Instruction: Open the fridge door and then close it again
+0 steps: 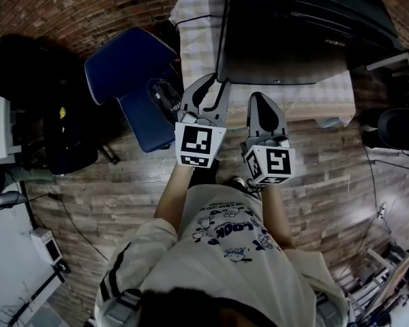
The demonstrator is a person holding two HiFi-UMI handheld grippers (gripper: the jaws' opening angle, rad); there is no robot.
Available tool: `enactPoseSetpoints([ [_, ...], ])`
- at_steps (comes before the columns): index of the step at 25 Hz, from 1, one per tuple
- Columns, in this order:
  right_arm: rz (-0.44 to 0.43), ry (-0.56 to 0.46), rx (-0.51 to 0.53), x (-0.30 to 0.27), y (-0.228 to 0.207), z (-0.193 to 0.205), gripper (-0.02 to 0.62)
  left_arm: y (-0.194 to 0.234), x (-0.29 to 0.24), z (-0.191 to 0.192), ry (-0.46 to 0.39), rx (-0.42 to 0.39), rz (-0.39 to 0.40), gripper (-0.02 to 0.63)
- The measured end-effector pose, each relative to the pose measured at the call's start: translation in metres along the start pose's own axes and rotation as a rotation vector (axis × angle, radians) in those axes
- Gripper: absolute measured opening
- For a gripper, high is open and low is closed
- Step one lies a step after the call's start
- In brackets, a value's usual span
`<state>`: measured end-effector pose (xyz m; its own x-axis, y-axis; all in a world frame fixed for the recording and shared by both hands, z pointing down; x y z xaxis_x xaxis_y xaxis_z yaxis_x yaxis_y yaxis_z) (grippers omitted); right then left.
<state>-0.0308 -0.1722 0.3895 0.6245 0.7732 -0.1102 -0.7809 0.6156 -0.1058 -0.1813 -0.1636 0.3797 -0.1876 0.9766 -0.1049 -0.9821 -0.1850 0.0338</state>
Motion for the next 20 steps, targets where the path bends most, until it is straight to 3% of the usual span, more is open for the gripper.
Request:
enactPoseSetpoints([
  [20, 0.069, -0.073, -0.004, 0.064, -0.006, -0.013, 0.032, -0.066, 0.048, -0.011, -0.043, -0.052, -0.047, 0.101],
])
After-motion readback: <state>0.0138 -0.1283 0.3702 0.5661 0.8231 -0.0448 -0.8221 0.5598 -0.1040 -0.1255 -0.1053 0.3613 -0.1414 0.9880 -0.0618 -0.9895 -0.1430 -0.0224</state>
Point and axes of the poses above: the fingertips, and each gripper's own axes: x backward along the fingers, y to its left, z out of its underside, the point moved 8 cm from there along x, backward along the fingers, and after that the axes turned 3 degrees about -y, right-handed, at the moved point
